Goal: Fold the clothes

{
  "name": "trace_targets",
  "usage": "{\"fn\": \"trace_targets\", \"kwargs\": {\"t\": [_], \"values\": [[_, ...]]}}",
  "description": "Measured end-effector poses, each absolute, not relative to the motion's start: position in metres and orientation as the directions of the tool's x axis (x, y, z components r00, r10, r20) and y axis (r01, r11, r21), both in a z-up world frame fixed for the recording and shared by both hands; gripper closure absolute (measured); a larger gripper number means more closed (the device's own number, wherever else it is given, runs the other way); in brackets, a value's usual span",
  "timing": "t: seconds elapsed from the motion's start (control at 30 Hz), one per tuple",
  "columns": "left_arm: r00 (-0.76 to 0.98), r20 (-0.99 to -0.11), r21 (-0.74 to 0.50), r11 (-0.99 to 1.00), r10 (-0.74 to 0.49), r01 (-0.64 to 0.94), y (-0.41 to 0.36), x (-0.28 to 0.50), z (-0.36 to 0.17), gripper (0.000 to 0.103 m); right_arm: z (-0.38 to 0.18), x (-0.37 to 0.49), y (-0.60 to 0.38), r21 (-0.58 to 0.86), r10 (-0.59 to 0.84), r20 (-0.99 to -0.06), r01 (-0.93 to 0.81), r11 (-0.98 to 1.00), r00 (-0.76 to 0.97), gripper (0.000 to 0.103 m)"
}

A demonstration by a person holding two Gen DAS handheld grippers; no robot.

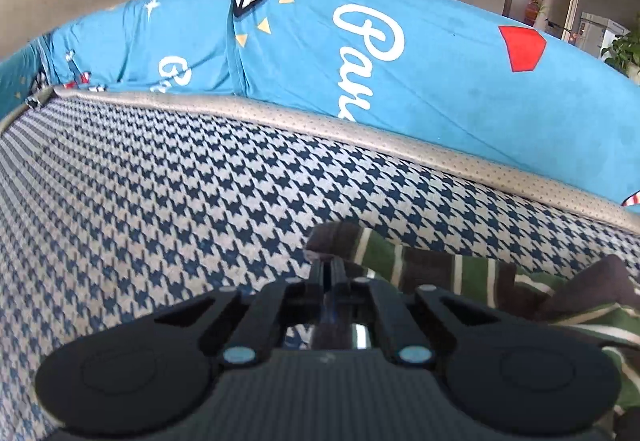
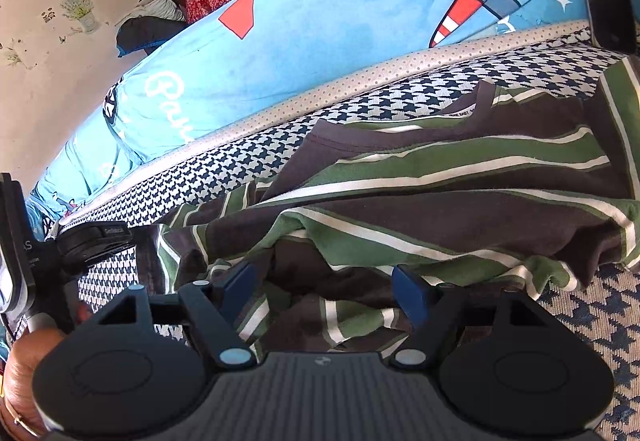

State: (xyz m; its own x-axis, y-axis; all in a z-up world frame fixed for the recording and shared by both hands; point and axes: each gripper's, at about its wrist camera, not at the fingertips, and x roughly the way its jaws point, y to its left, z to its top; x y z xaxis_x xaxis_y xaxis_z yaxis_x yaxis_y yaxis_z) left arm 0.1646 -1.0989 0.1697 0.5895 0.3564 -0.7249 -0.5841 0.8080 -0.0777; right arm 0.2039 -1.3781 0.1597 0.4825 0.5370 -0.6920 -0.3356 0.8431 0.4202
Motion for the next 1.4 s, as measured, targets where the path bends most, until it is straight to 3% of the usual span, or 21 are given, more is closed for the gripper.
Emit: {"fn": "trace_targets", "kwargs": {"t": [0.07,0.17,0.2,0.23,0.4,0.63,0.7,0.83,0.93,1.4], "values": [[0.607,-0.738,-0.144,0.809,0.297,-0.570,-1.092,0.162,0.169,0.095,0.160,0.204,-1.376,0.424,0.542,-0.689,-0.338,0.840,0.481,0.028],[0.623,-0.739,-0.196,0.802,0.257,-0.564,-1.089,0.159,0.168,0.061,0.159,0.202,-1.371,0.425,0.548,-0.688,-0.347,0.836,0.476,0.028],[0.628,-0.738,-0.216,0.796,0.246,-0.566,-1.087,0.158,0.167,0.045,0.159,0.202,-1.370,0.424,0.549,-0.689,-0.351,0.835,0.473,0.028],[0.631,-0.738,-0.227,0.793,0.239,-0.566,-1.086,0.158,0.166,0.038,0.159,0.201,-1.368,0.423,0.550,-0.690,-0.354,0.834,0.471,0.028],[0.637,-0.746,-0.267,0.789,0.194,-0.554,-1.080,0.163,0.158,0.030,0.158,0.201,-1.366,0.424,0.552,-0.692,-0.357,0.833,0.465,0.028],[0.610,-0.778,-0.285,0.780,0.151,-0.557,-1.085,0.184,0.141,0.030,0.157,0.201,-1.366,0.426,0.550,-0.695,-0.352,0.834,0.462,0.028],[0.606,-0.779,-0.274,0.782,0.160,-0.560,-1.089,0.187,0.139,0.034,0.156,0.201,-1.367,0.426,0.550,-0.697,-0.351,0.834,0.461,0.028],[0.597,-0.780,-0.221,0.812,0.186,-0.541,-1.101,0.191,0.140,0.081,0.155,0.203,-1.372,0.424,0.545,-0.699,-0.345,0.838,0.463,0.028],[0.603,-0.771,-0.190,0.831,0.203,-0.523,-1.110,0.189,0.144,0.095,0.156,0.205,-1.375,0.423,0.539,-0.699,-0.336,0.842,0.470,0.028],[0.621,-0.592,0.055,0.794,0.514,-0.605,-1.122,0.170,0.188,0.097,0.157,0.204,-1.370,0.412,0.538,-0.694,-0.348,0.842,0.478,0.028]]}}
